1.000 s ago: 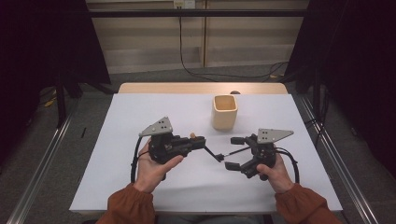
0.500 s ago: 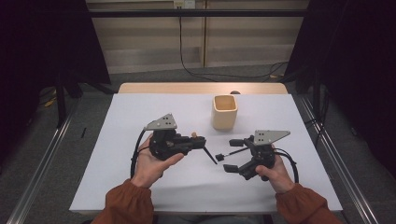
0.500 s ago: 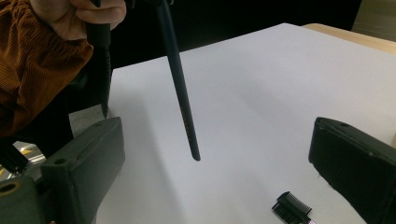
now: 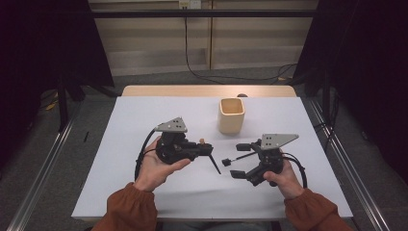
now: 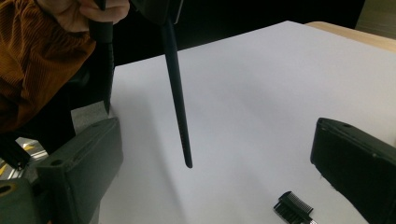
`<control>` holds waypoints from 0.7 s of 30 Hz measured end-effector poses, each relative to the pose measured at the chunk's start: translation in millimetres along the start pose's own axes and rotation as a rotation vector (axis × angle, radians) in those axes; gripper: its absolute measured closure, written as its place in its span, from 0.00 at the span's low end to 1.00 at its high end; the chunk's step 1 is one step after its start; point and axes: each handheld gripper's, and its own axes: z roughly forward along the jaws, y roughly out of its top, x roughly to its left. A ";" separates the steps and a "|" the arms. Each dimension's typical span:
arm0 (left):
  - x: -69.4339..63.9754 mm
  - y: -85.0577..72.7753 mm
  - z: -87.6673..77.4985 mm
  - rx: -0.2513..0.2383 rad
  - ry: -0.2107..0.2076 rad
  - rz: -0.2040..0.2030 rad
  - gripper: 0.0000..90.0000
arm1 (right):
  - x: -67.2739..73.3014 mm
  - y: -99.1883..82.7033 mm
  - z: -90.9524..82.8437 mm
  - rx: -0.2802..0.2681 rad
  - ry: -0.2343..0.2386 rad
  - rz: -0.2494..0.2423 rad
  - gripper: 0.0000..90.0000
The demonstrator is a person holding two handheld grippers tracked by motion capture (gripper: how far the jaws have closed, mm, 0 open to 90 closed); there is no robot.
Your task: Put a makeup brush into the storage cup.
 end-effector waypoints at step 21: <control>2.1 11.6 17.1 0.107 0.001 0.012 0.94 | 7.5 9.2 10.9 0.039 0.026 -0.018 0.06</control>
